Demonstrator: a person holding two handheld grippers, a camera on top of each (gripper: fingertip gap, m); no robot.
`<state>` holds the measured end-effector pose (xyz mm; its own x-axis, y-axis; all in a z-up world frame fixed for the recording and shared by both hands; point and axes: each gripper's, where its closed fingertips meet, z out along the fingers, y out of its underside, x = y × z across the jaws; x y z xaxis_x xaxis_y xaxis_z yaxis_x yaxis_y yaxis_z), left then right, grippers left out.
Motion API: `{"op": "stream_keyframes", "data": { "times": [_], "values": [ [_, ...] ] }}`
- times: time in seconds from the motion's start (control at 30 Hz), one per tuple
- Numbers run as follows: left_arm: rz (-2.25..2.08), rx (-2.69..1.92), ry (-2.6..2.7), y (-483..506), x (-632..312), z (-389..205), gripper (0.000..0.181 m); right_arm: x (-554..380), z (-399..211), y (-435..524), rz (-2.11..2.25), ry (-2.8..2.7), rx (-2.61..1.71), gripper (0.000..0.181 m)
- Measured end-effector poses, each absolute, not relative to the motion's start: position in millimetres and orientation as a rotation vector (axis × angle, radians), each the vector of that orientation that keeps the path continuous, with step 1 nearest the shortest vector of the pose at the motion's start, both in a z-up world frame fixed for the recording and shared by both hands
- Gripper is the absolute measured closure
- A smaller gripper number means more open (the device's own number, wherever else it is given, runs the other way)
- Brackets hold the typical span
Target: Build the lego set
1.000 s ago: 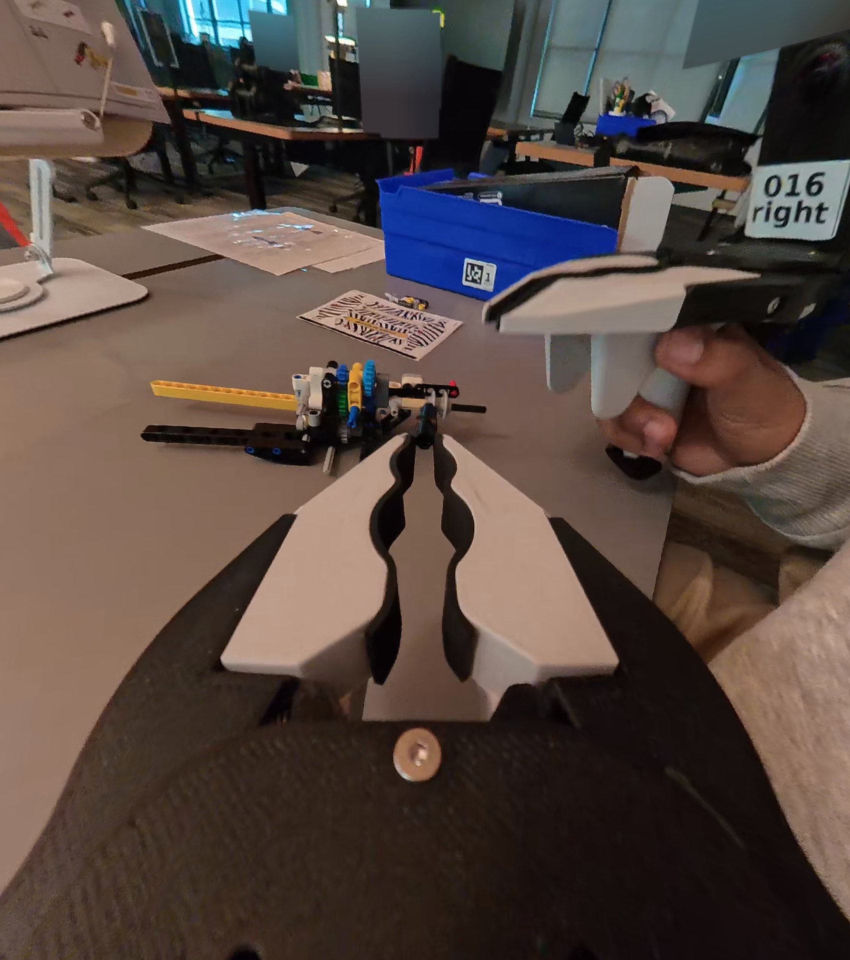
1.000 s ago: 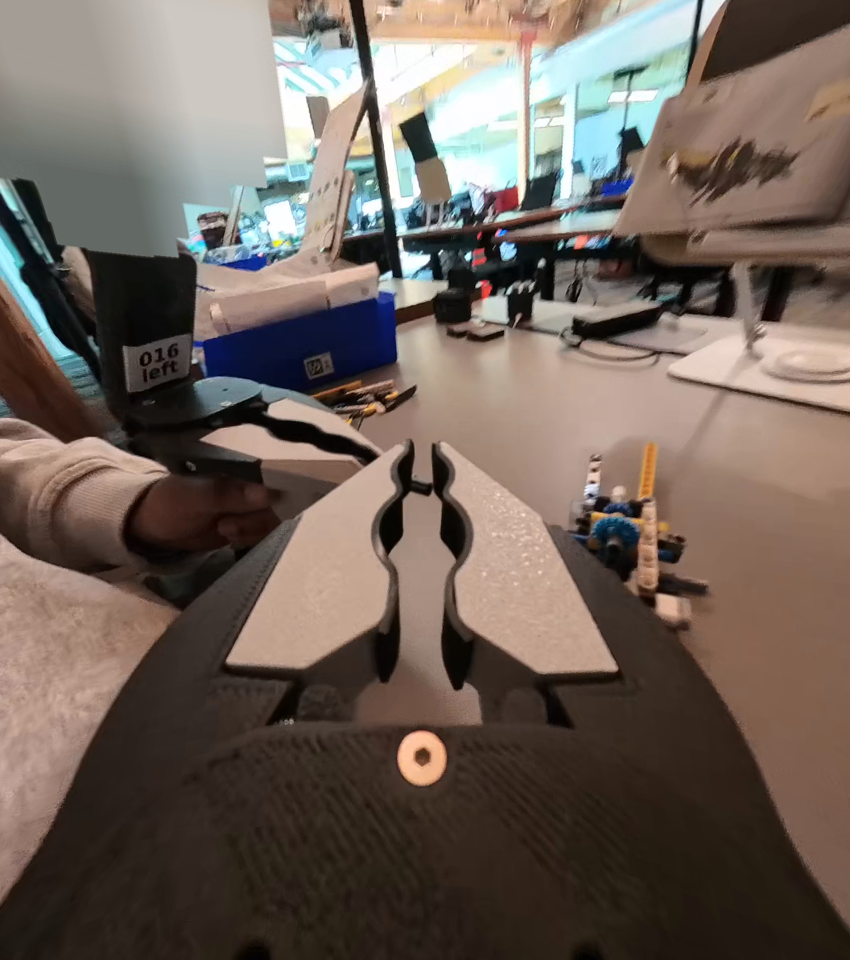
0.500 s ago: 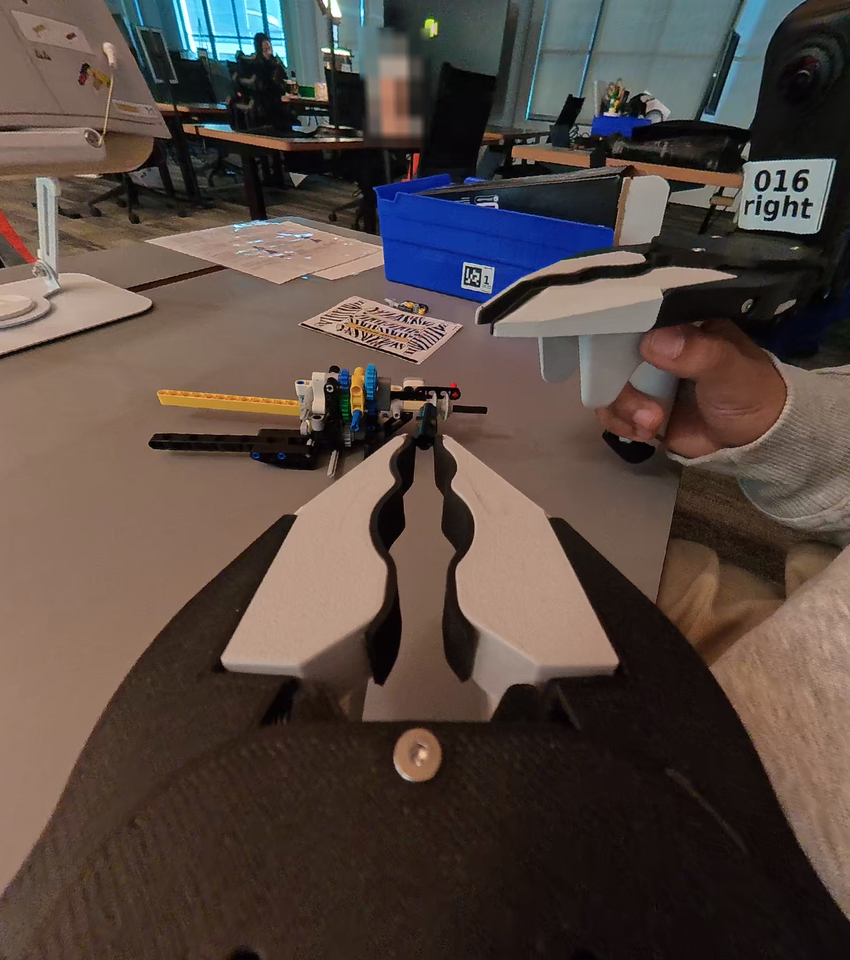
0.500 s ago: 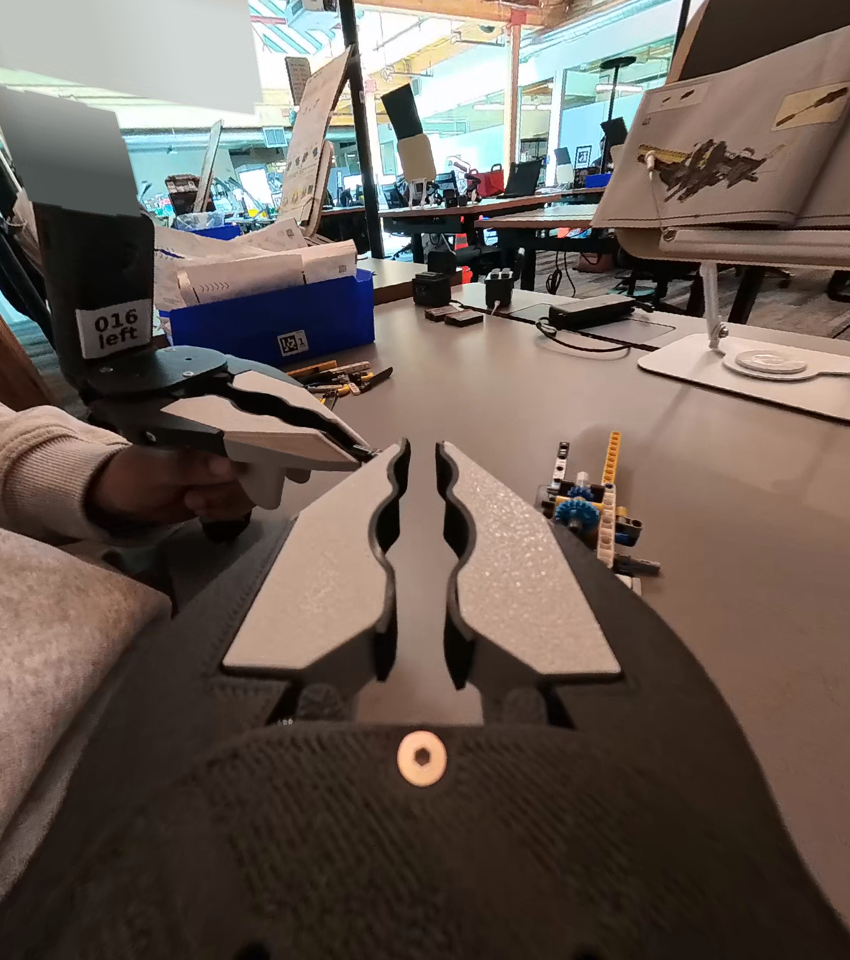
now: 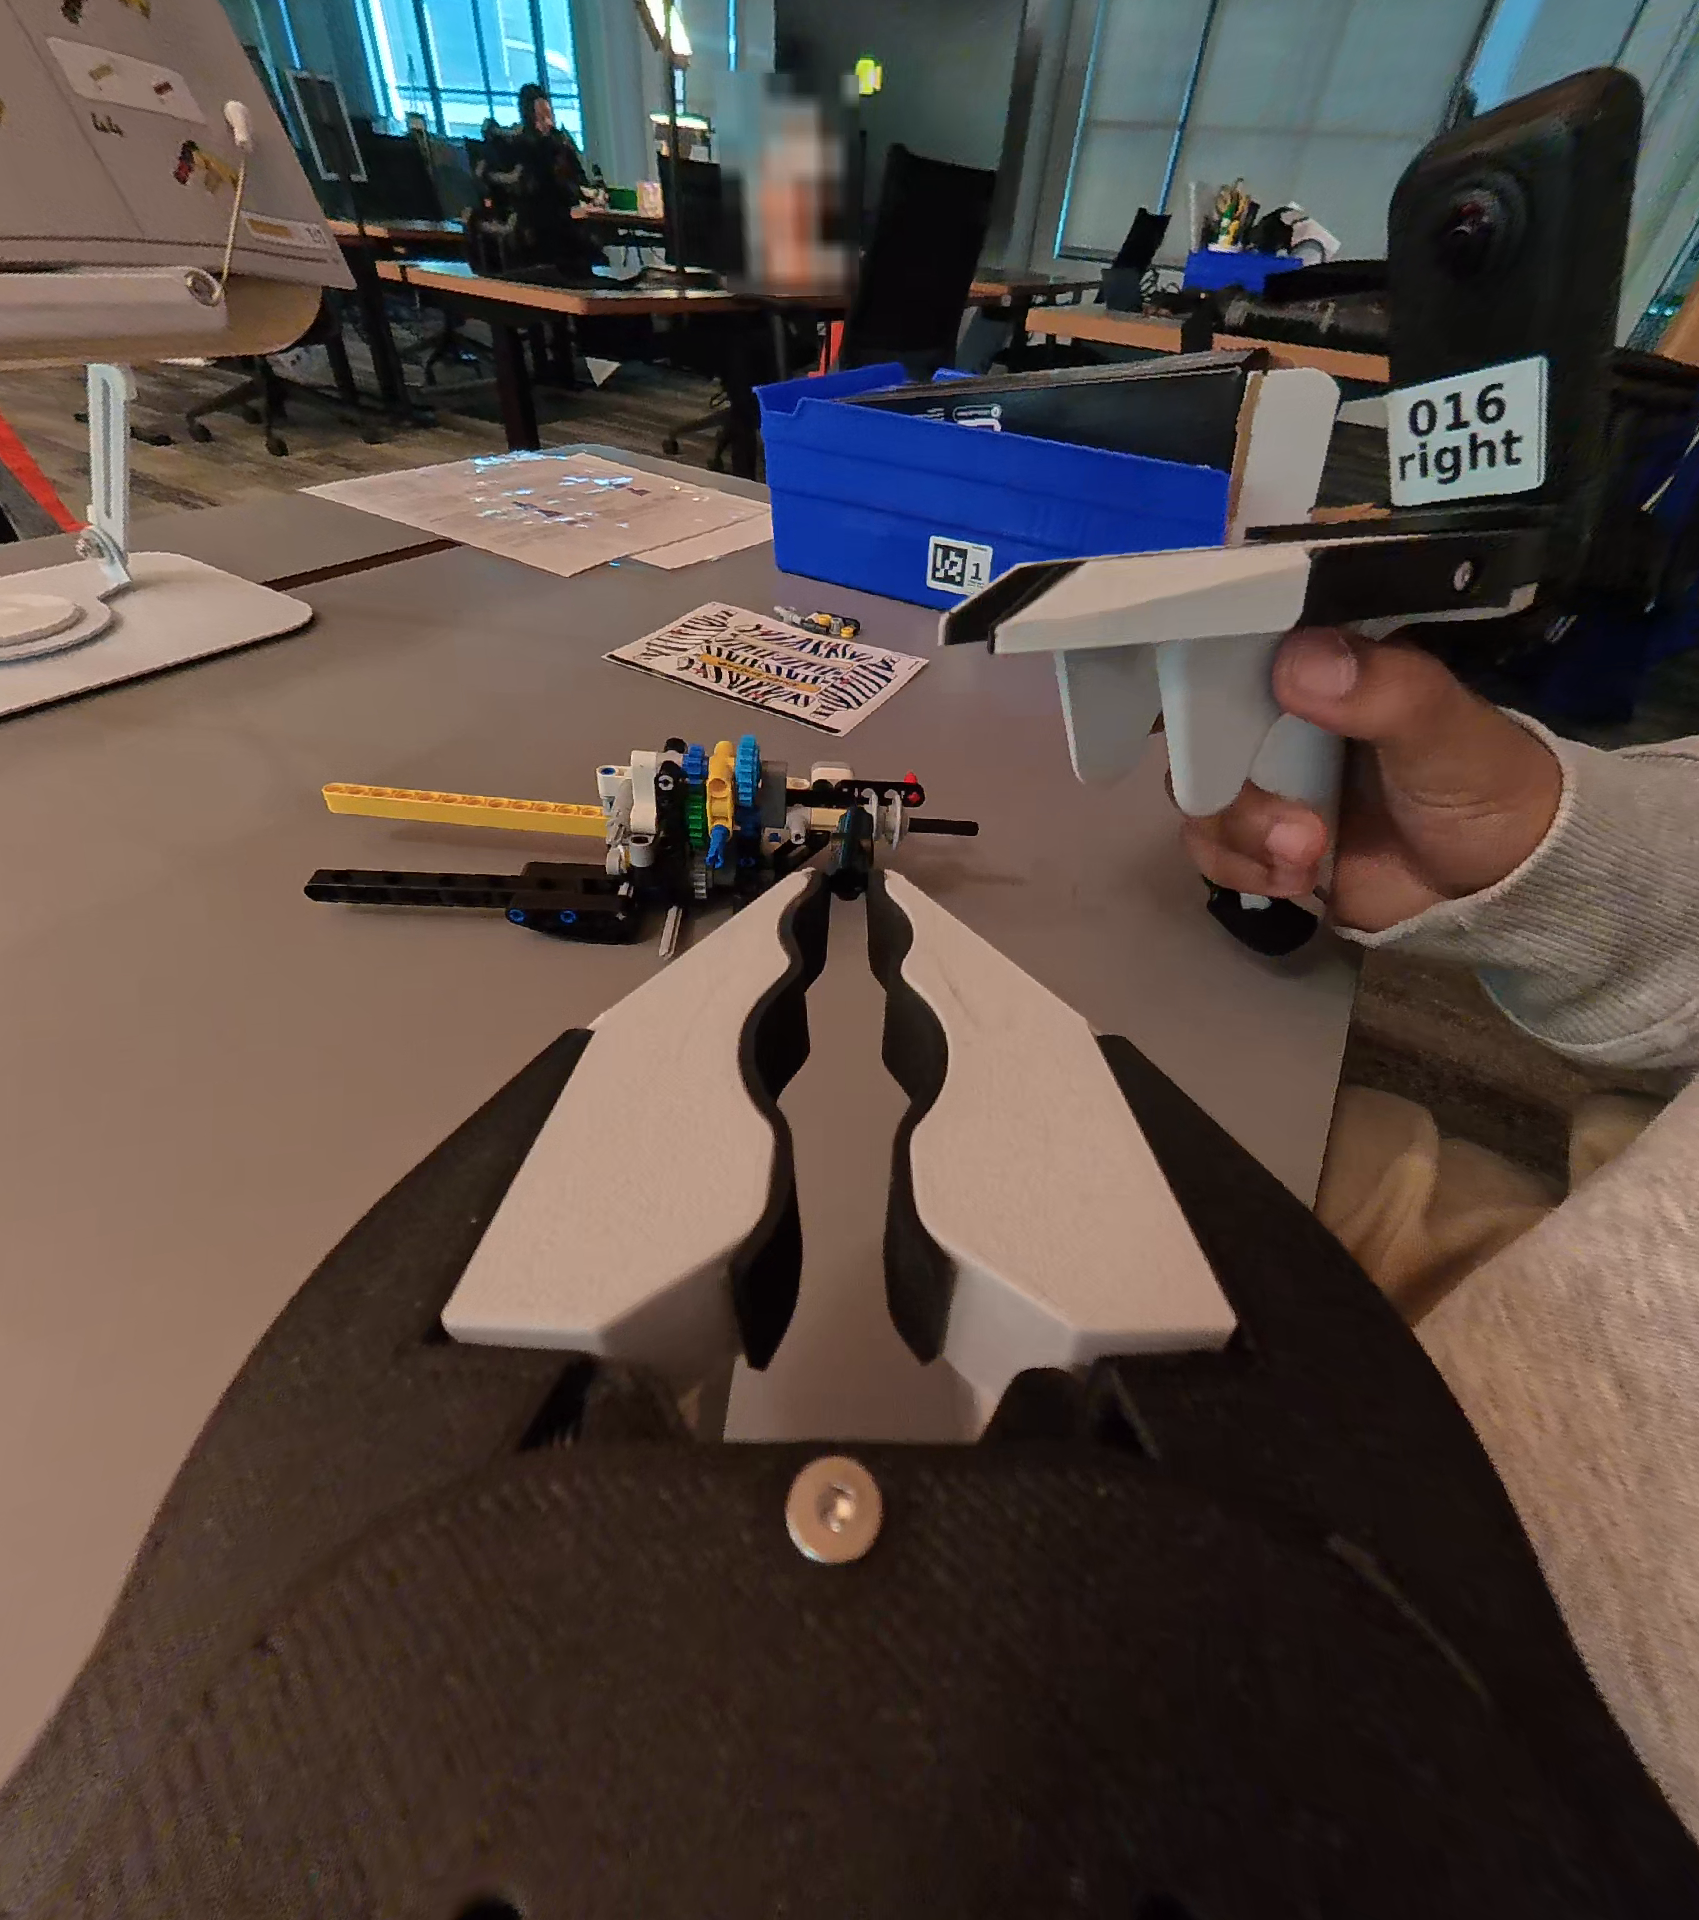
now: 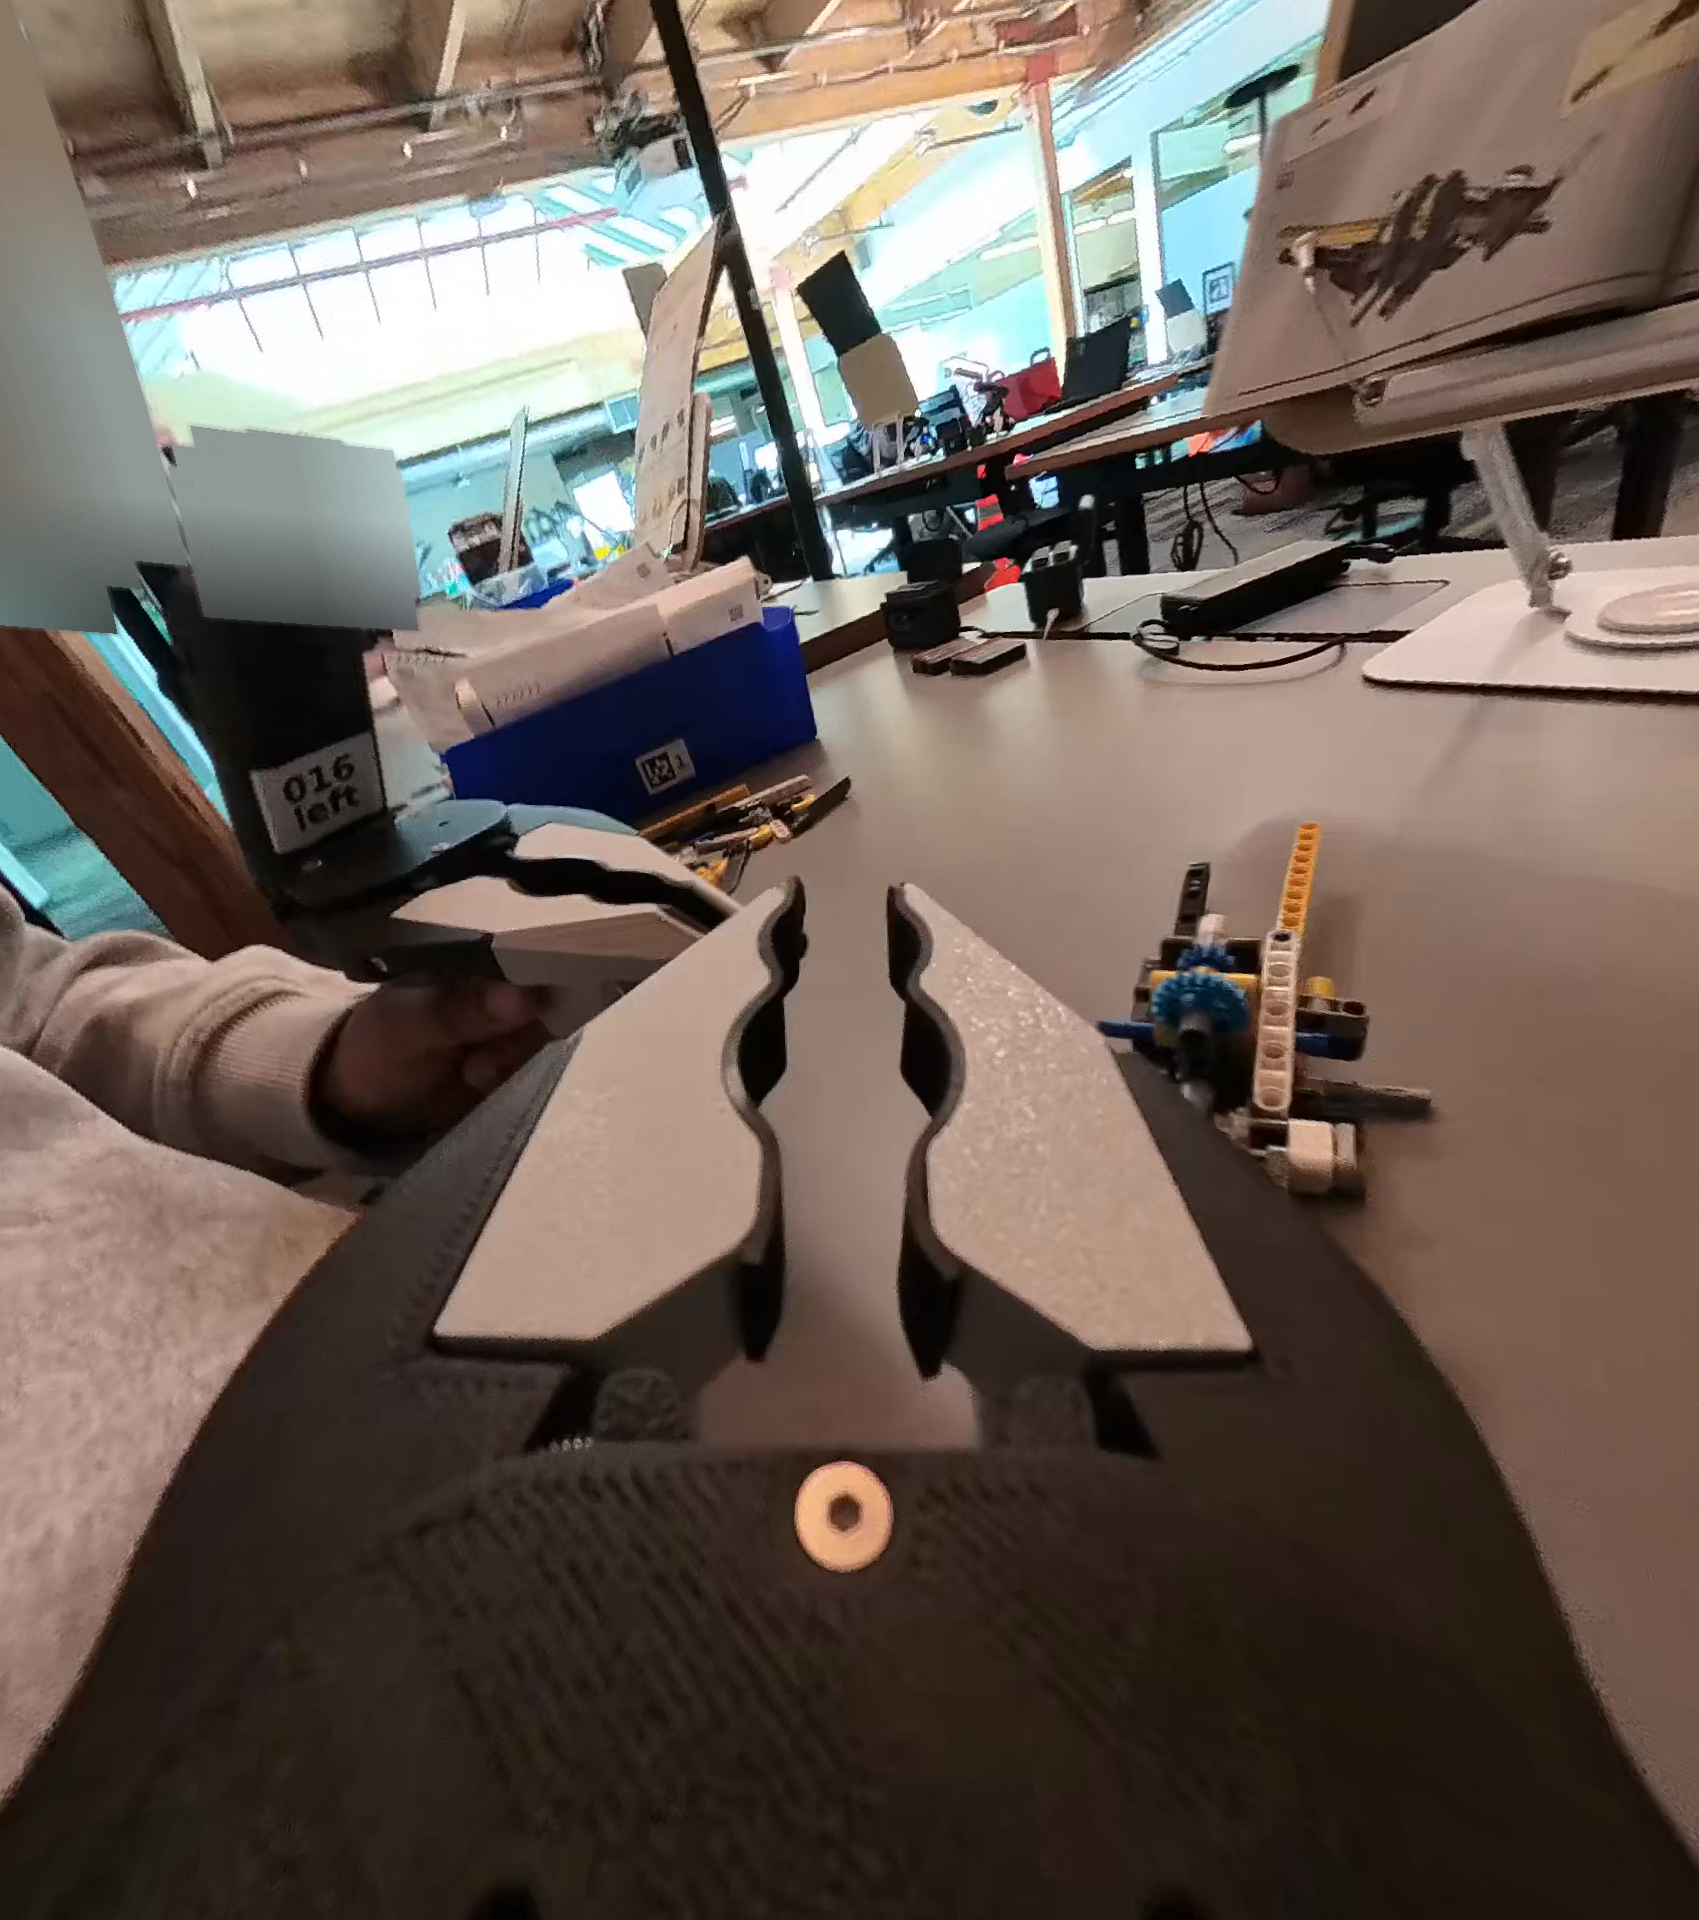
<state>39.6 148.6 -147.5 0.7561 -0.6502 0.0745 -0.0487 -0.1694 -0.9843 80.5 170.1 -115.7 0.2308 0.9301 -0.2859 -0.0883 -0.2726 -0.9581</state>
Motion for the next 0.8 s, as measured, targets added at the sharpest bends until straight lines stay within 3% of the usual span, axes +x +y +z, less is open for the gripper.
{"op": "stream_keyframes", "data": {
  "times": [0.8],
  "values": [
    [-0.591,-1.672,0.563,149.0,40.4,-148.2,0.176,80.2,-119.4,170.3,1.233,-0.870,-1.483,0.166]
  ]
}}
